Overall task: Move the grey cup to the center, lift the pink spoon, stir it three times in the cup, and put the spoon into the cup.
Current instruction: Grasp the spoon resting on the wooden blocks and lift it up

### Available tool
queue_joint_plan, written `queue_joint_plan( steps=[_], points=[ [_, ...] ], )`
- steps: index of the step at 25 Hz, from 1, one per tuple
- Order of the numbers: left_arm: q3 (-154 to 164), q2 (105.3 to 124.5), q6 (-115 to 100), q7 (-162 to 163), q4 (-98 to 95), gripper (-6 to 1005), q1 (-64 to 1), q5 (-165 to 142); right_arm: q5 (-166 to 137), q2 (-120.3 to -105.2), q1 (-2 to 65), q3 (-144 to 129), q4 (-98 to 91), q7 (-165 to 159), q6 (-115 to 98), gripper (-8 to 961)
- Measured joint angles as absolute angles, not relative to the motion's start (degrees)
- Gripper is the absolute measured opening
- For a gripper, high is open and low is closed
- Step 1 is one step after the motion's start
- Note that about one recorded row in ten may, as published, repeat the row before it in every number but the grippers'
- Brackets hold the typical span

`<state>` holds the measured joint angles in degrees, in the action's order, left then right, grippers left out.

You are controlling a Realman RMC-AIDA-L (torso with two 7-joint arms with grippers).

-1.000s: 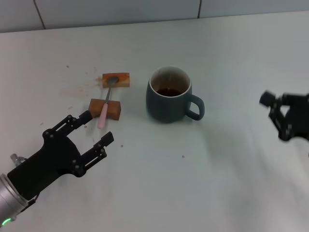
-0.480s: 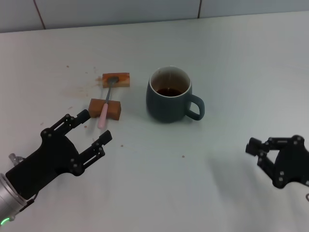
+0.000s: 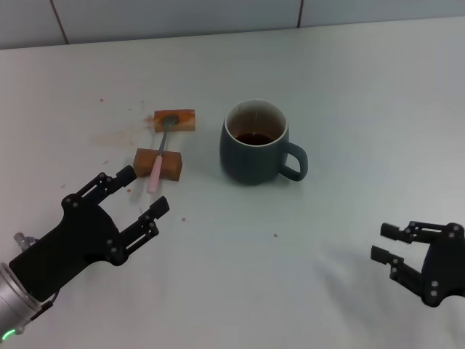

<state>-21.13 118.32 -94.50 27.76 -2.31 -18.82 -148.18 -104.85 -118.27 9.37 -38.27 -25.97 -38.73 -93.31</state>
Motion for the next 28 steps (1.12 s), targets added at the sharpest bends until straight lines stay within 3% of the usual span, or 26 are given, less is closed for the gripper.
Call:
queue_joint_plan(
  steps=[24, 28],
  points=[
    [-21.80, 118.39, -94.73, 27.77, -2.19, 696, -18.80, -148.18, -104.86, -118.30, 8.87, -36.56, -26.63, -38.78, -94.84, 702],
    [-22.06, 118.32, -95.22, 29.42, -1.28, 695, -18.83, -148.18, -104.86, -118.30, 8.87, -36.56, -26.63, -38.79, -94.83, 703]
  ],
)
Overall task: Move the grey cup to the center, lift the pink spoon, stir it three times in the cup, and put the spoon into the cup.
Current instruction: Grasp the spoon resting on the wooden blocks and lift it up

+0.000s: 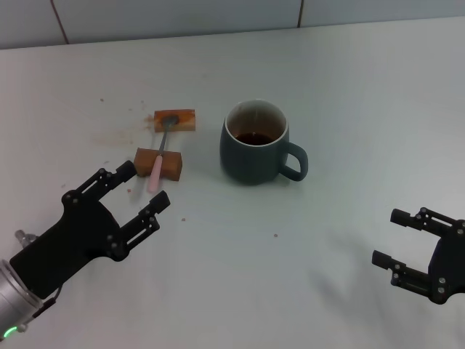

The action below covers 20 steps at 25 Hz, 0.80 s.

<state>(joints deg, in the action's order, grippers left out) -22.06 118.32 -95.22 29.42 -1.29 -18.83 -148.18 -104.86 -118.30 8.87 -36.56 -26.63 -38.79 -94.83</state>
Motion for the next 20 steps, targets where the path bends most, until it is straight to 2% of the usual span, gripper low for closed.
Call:
queue_joint_plan(
  steps=[17, 20],
  points=[
    [-35.62, 118.17, -94.83, 89.98, -0.97, 694, -17.41, -148.18, -104.30, -118.30, 9.27, -35.73, -27.27, -38.85, -94.91, 703],
    [-35.67, 118.20, -94.16, 92.95, -0.85, 694, -17.23, -148.20, -104.26, -118.30, 9.24, -35.69, -27.33, -38.85, -95.01, 703]
  ],
)
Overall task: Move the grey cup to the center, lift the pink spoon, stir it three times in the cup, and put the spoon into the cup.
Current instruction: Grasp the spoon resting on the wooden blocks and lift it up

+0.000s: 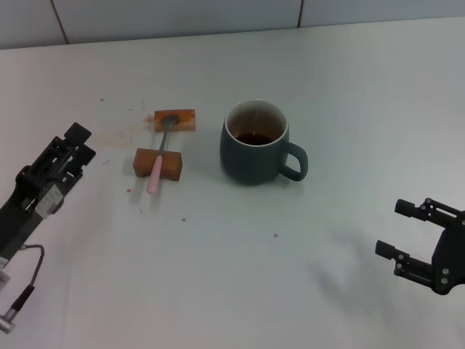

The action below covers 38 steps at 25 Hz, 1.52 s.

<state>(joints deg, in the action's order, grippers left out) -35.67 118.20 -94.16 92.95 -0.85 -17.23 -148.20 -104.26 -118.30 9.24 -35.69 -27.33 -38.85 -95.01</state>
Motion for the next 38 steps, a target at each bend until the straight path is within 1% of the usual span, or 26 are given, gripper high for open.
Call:
queue_joint_plan(
  steps=[3, 4, 12, 21, 27, 38],
  points=[
    [-35.64, 118.26, -93.54, 95.79, -0.76, 694, -17.06, -148.25, -104.23, -118.30, 9.01, -35.68, -27.79, -38.85, -95.15, 703],
    [-34.94, 118.42, -90.50, 104.50, -0.70, 694, -16.42, -148.62, -104.23, -118.31, 8.94, -35.66, -28.00, -38.85, -95.19, 703],
    [-29.96, 118.45, -86.33, 114.42, -0.70, 694, -16.13, -148.90, -104.23, -118.31, 9.07, -35.20, -28.47, -38.85, -95.84, 702],
    [-25.05, 118.21, -84.99, 118.56, -0.99, 693, -17.52, -148.89, -104.23, -118.30, 9.11, -35.05, -28.66, -38.85, -95.90, 702],
    [-24.40, 118.35, -82.78, 119.59, -0.74, 693, -17.82, -148.90, -104.42, -118.30, 8.91, -35.06, -28.65, -38.82, -95.90, 702],
    [-23.37, 118.48, -78.80, 120.63, 1.10, 692, -20.41, -148.97, -104.47, -118.30, 8.85, -35.07, -28.65, -38.50, -95.98, 703]
  ],
)
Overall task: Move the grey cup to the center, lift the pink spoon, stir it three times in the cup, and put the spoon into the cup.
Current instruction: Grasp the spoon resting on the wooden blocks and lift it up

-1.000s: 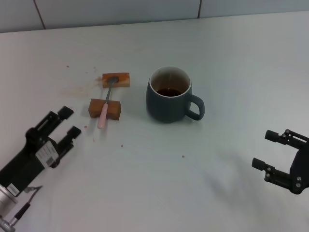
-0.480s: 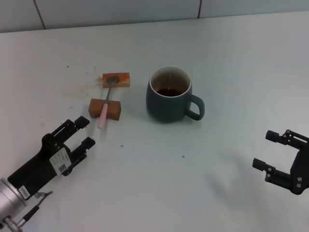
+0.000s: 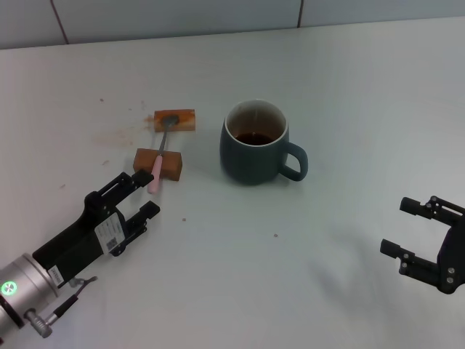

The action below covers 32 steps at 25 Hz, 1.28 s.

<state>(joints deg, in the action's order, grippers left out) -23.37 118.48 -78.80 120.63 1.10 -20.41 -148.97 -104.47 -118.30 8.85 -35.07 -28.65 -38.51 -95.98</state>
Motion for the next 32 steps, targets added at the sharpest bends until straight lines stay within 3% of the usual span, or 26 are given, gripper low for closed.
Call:
queue_joint_plan(
  steps=[32],
  points=[
    [-24.79, 118.56, -70.17, 121.28, 2.46, 690, -24.57, -148.43, -104.59, -118.03, 9.23, -33.66, -28.65, -38.85, -95.72, 703]
  ],
)
